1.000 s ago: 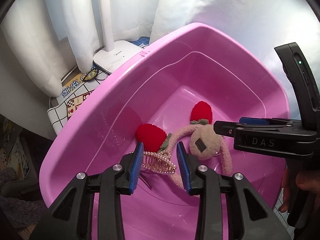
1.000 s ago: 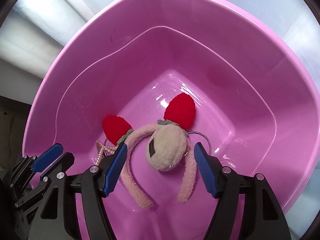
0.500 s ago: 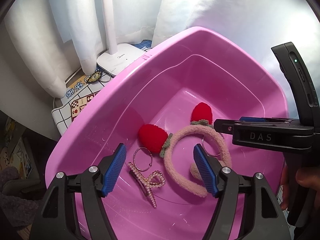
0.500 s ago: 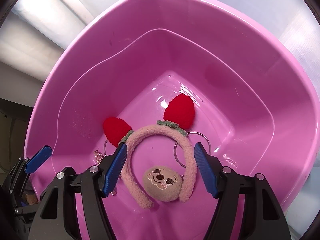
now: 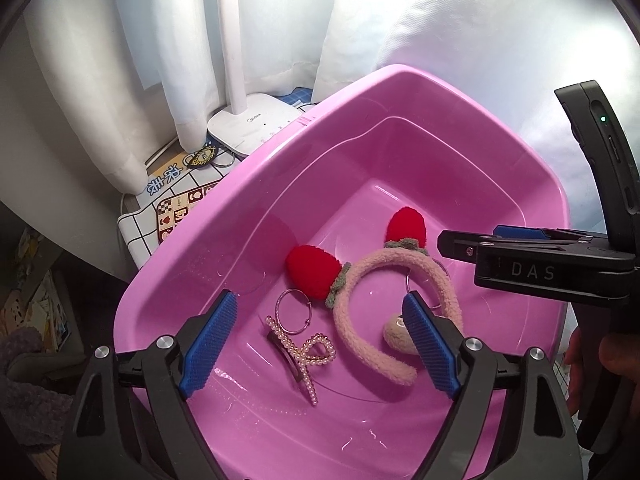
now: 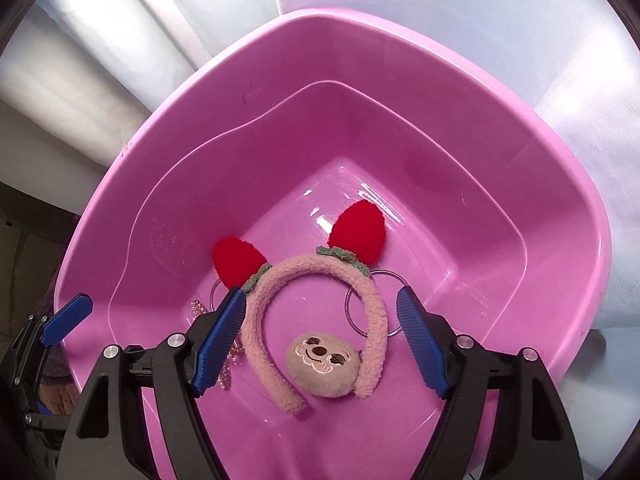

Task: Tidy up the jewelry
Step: 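Withdraw both open tools from the tub toward the black watch and lanyard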

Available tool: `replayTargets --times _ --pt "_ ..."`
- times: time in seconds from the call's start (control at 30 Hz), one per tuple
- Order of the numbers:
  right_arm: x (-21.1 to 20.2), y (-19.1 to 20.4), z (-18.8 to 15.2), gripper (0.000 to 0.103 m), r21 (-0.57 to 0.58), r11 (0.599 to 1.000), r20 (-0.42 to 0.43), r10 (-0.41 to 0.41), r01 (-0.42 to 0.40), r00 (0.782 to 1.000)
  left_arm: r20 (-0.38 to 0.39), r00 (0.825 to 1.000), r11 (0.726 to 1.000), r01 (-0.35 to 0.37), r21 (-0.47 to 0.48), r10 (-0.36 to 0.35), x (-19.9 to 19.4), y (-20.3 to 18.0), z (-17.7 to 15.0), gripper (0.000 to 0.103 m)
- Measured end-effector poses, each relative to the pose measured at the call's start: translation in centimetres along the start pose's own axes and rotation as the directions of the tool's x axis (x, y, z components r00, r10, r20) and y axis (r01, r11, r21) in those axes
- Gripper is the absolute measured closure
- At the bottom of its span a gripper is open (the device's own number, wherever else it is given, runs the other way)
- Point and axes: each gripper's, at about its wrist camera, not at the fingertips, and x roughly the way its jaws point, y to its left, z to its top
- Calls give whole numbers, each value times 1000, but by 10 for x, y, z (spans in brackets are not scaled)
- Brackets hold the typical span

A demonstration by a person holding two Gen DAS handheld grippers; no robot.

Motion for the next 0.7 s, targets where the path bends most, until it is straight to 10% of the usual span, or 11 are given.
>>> replayTargets --times 0.7 --pt "-88 2 -56 29 -41 999 197 18 -10 980 150 988 999 -27 -22 30 -71 -11 -23 19"
